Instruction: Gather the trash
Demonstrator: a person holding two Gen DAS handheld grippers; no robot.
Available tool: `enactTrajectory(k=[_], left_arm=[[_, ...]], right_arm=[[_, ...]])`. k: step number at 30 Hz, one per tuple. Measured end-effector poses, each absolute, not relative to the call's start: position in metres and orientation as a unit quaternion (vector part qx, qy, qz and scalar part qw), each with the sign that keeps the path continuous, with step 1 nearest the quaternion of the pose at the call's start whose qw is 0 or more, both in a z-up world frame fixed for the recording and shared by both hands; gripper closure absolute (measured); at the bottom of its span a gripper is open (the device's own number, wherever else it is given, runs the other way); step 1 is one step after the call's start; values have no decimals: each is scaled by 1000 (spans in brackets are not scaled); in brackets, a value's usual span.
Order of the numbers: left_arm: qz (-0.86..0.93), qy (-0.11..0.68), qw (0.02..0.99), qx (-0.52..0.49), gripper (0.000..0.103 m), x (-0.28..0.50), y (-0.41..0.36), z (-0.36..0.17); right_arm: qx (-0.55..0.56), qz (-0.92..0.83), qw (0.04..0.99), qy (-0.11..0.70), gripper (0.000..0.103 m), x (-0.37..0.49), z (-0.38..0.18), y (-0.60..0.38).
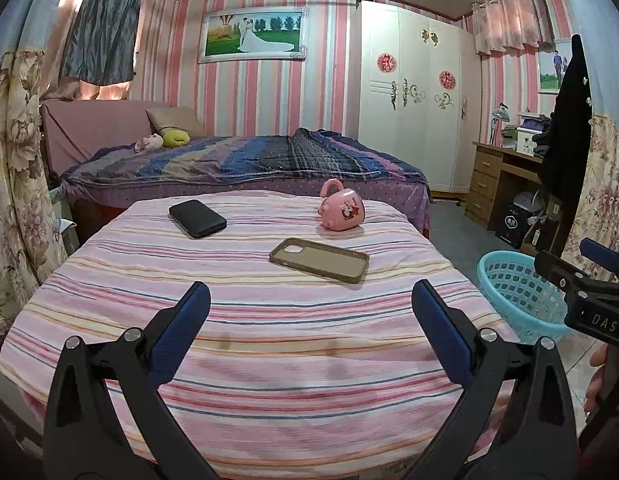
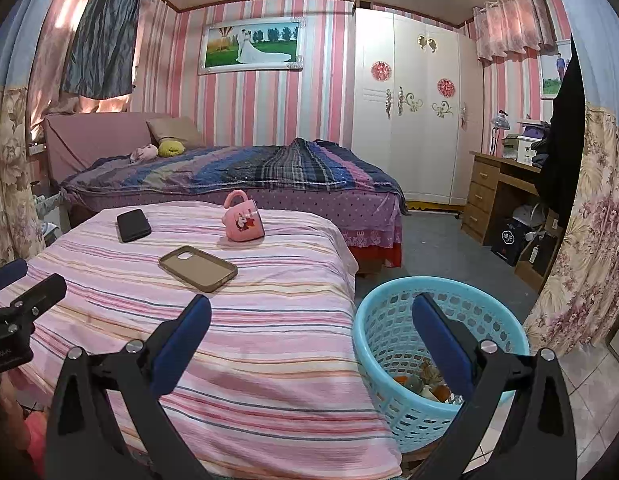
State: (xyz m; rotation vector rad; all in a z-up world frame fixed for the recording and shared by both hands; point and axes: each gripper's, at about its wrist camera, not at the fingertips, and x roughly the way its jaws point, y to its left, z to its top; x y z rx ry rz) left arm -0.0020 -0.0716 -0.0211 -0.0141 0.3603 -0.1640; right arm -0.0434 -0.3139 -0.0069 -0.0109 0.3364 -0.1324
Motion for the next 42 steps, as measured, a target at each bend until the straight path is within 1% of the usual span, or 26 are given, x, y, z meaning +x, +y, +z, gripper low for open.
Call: enactTrajectory(k=[42], left_arm=[[-68, 175, 982, -2, 6, -1, -71, -22]], right_arm=[[-7, -66, 984, 164, 5, -43, -4, -321]])
